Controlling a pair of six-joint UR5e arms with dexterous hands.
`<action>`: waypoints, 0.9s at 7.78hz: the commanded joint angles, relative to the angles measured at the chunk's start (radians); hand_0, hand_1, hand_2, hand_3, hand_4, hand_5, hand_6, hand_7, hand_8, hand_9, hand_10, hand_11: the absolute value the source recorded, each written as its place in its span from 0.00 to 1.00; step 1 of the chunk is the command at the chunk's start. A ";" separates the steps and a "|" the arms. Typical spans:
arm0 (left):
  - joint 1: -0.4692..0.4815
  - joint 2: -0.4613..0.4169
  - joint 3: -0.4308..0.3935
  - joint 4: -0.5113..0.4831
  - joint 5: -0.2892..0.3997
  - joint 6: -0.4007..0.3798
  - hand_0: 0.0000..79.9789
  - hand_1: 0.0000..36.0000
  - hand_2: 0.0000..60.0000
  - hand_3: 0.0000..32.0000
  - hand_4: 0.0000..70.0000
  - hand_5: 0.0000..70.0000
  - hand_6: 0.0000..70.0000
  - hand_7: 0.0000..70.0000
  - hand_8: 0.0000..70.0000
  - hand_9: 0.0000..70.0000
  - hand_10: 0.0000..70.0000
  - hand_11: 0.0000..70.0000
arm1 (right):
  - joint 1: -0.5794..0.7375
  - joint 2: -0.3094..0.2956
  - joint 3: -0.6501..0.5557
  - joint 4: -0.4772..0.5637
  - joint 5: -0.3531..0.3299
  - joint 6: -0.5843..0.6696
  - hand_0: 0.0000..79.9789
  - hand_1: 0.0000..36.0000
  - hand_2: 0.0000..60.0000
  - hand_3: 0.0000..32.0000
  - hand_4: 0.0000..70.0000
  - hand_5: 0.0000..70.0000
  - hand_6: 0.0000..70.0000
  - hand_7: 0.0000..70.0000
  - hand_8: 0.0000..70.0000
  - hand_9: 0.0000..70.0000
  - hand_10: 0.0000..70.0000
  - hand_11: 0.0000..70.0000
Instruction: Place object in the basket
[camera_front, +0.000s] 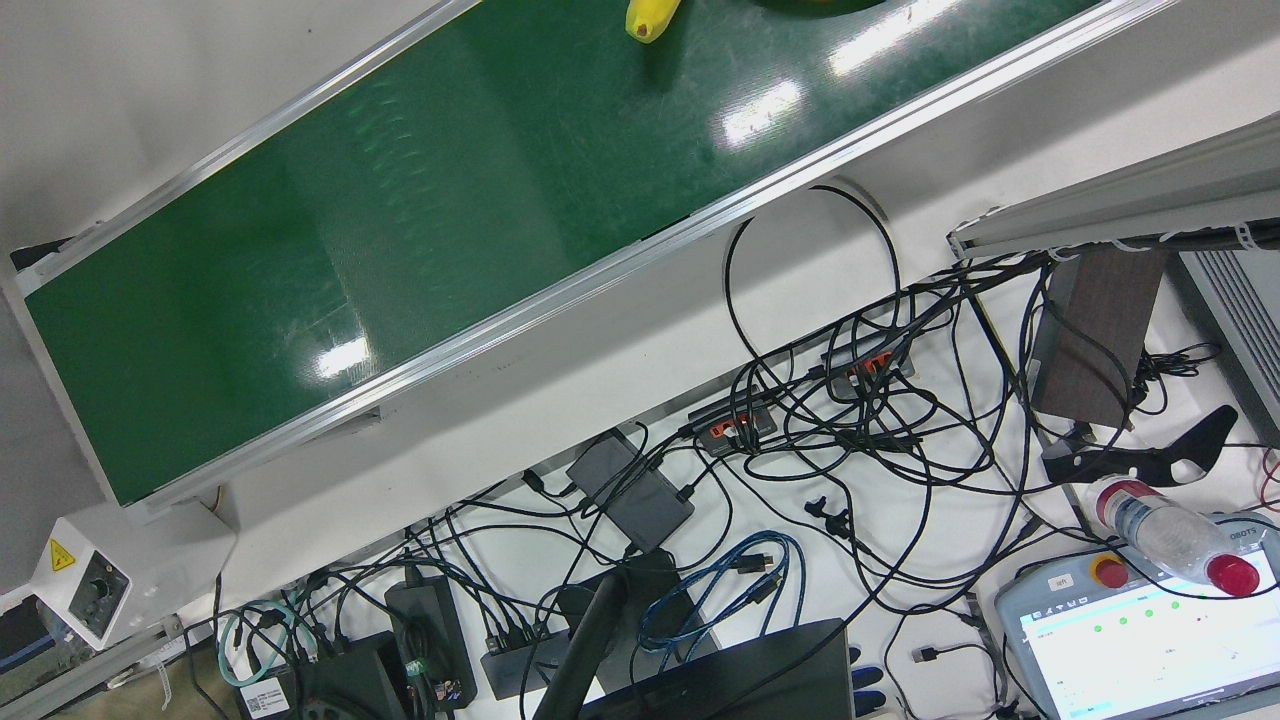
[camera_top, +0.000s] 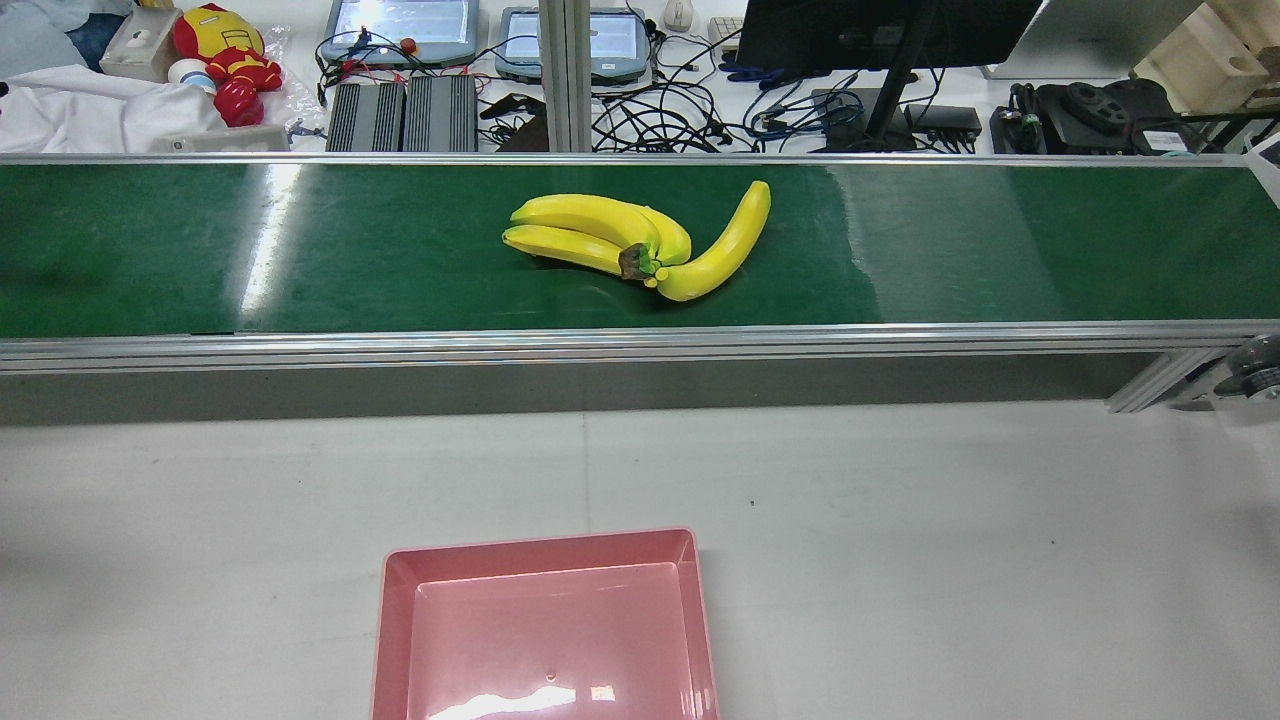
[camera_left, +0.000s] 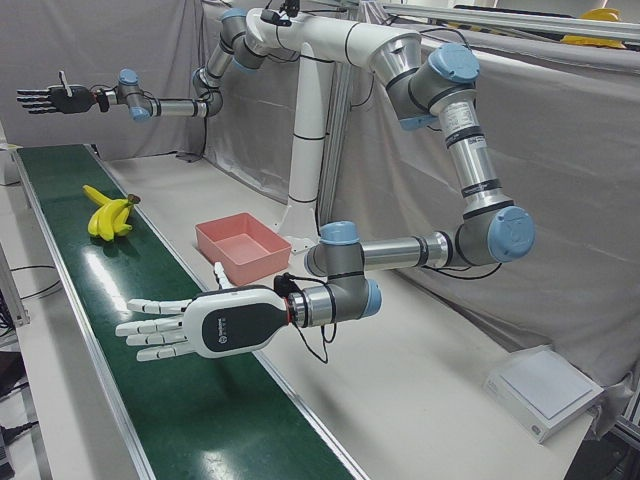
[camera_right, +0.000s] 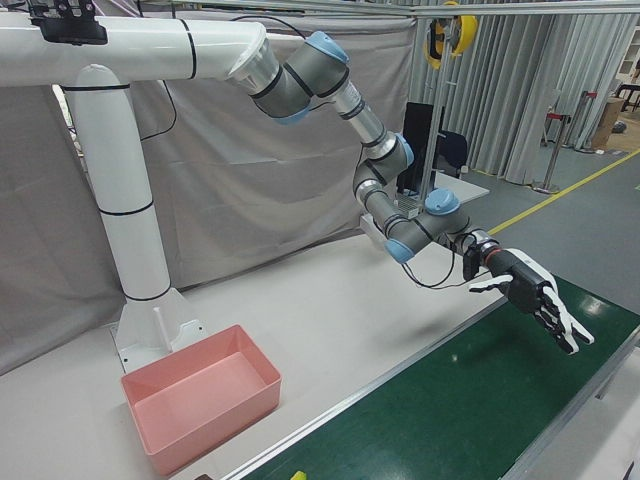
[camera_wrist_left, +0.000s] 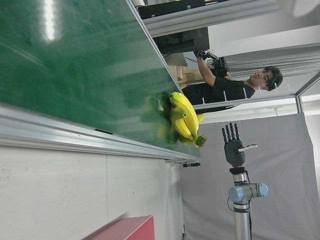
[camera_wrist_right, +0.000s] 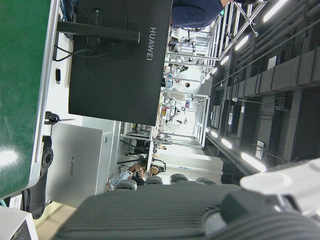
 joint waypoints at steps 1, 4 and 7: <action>0.009 -0.011 0.016 0.000 -0.002 0.012 0.76 0.42 0.00 0.04 0.23 0.20 0.03 0.10 0.14 0.13 0.05 0.11 | 0.000 0.000 0.000 0.000 0.000 0.000 0.00 0.00 0.00 0.00 0.00 0.00 0.00 0.00 0.00 0.00 0.00 0.00; 0.009 -0.037 0.007 0.040 0.000 0.059 0.79 0.44 0.00 0.11 0.21 0.21 0.02 0.10 0.15 0.14 0.05 0.10 | 0.000 0.000 0.000 0.000 0.000 0.000 0.00 0.00 0.00 0.00 0.00 0.00 0.00 0.00 0.00 0.00 0.00 0.00; 0.009 -0.059 -0.146 0.206 0.007 0.220 0.79 0.44 0.00 0.17 0.18 0.21 0.01 0.10 0.15 0.14 0.04 0.09 | 0.000 0.000 0.000 0.000 0.000 0.000 0.00 0.00 0.00 0.00 0.00 0.00 0.00 0.00 0.00 0.00 0.00 0.00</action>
